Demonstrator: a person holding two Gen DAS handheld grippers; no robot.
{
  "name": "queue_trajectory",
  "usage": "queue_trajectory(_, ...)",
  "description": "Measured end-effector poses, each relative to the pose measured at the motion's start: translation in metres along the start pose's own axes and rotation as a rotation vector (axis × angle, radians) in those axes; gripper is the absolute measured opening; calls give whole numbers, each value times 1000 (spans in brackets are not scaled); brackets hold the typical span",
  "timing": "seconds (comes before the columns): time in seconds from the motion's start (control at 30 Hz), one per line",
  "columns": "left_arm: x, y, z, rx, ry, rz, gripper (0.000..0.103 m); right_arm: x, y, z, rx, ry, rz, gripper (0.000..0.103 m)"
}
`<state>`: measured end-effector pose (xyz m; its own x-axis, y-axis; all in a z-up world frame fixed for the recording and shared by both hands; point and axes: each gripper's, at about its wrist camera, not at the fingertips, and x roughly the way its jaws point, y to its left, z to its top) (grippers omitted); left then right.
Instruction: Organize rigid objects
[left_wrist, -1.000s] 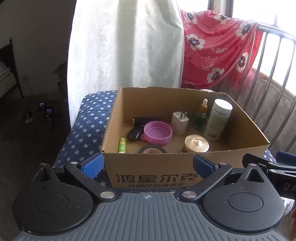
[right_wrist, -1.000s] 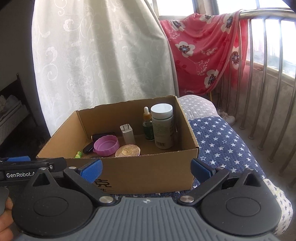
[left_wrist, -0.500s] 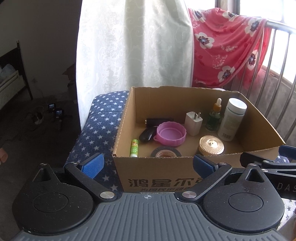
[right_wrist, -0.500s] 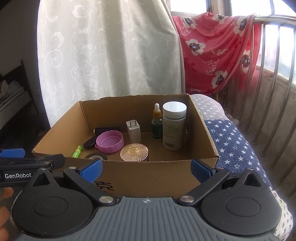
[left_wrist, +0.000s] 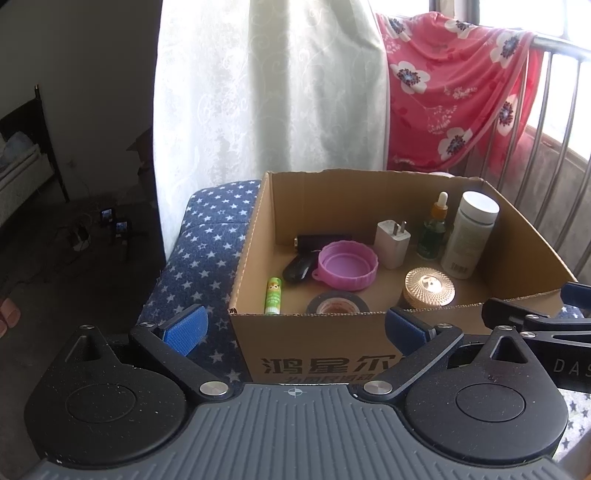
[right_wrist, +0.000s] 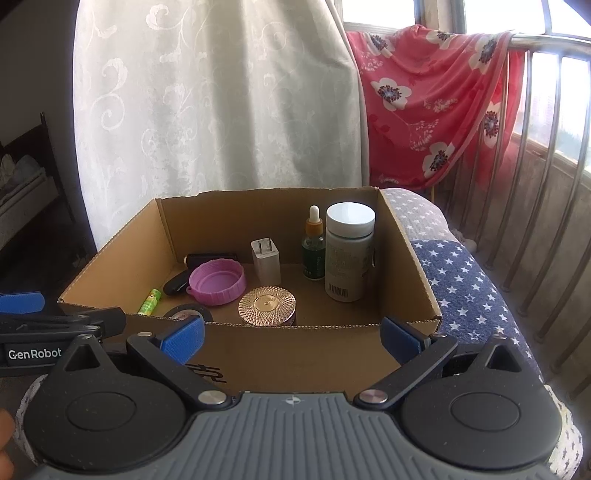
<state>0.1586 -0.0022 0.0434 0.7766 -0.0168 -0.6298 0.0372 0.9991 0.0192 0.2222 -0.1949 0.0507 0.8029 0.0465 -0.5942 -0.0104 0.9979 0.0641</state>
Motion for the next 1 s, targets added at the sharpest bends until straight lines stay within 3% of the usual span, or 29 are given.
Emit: queue_trajectory(1.0, -4, 0, -2, 10, -1, -3, 102, -4, -2, -3, 11, 6, 5, 103)
